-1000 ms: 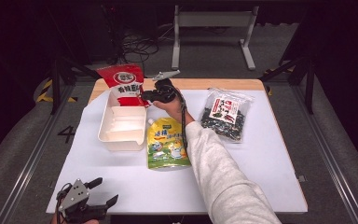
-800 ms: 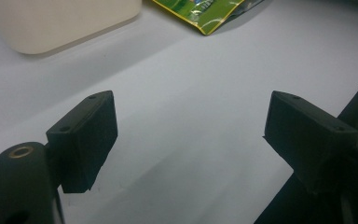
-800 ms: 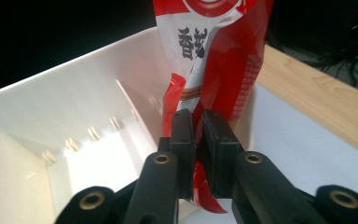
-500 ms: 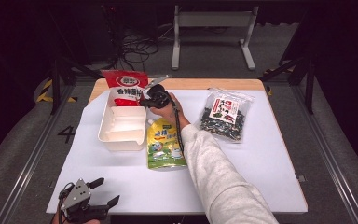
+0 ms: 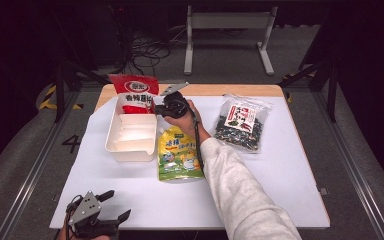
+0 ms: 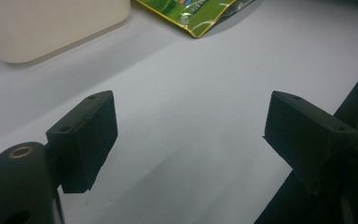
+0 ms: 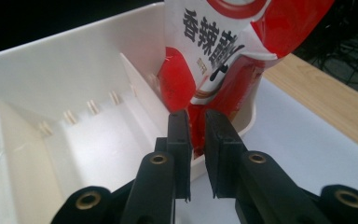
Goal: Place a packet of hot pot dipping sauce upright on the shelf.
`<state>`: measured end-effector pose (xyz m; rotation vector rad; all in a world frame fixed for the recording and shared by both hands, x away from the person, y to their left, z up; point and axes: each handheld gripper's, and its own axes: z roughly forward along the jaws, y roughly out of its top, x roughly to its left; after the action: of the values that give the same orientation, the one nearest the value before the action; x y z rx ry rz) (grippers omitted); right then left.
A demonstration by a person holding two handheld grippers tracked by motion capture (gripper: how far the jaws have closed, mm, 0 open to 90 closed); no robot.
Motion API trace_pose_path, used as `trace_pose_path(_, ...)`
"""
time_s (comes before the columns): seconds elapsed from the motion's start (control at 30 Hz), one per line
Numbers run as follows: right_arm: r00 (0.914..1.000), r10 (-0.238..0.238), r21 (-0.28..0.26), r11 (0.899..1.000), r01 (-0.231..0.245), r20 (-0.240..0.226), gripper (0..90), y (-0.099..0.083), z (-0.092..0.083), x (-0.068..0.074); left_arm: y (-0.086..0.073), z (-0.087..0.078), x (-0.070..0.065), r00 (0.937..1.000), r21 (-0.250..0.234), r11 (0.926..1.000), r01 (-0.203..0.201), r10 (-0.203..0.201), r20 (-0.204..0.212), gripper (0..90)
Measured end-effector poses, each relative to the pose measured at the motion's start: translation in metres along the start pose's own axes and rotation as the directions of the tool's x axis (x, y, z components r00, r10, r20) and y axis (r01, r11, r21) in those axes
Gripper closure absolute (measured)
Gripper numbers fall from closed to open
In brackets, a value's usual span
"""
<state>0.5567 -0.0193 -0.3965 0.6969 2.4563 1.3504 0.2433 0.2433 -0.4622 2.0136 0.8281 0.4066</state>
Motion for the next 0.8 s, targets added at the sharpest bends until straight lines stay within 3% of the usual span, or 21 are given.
trace_pose_path(0.2,0.9994,-0.035,-0.039,0.999,0.035,-0.003,77.5,-0.007,-0.046,0.015,0.004,0.006,-0.003,0.9997,0.02,0.9995,-0.024,0.024,0.01,18.7)
trace_pose_path(0.33,0.9971,-0.075,-0.067,0.995,0.075,0.013,77.3,-0.02,-0.087,0.024,0.007,0.011,-0.005,0.9993,0.032,0.9989,-0.036,0.035,0.01,18.8)
trace_pose_path(0.47,0.9976,-0.069,-0.08,0.994,0.07,0.01,77.3,-0.038,-0.119,0.027,0.008,0.015,-0.005,0.9991,0.044,0.9982,-0.042,0.041,0.014,19.0)
trace_pose_path(0.67,0.9964,-0.083,-0.088,0.993,0.084,0.017,76.4,-0.065,-0.147,0.033,0.01,0.02,-0.003,0.9992,0.046,0.9982,-0.038,0.038,0.012,19.7)
trace_pose_path(0.8,0.9972,-0.069,-0.069,0.995,0.071,0.031,74.3,-0.083,-0.15,0.032,0.014,0.026,-0.001,0.9994,0.046,0.9985,-0.029,0.029,0.02,19.9)
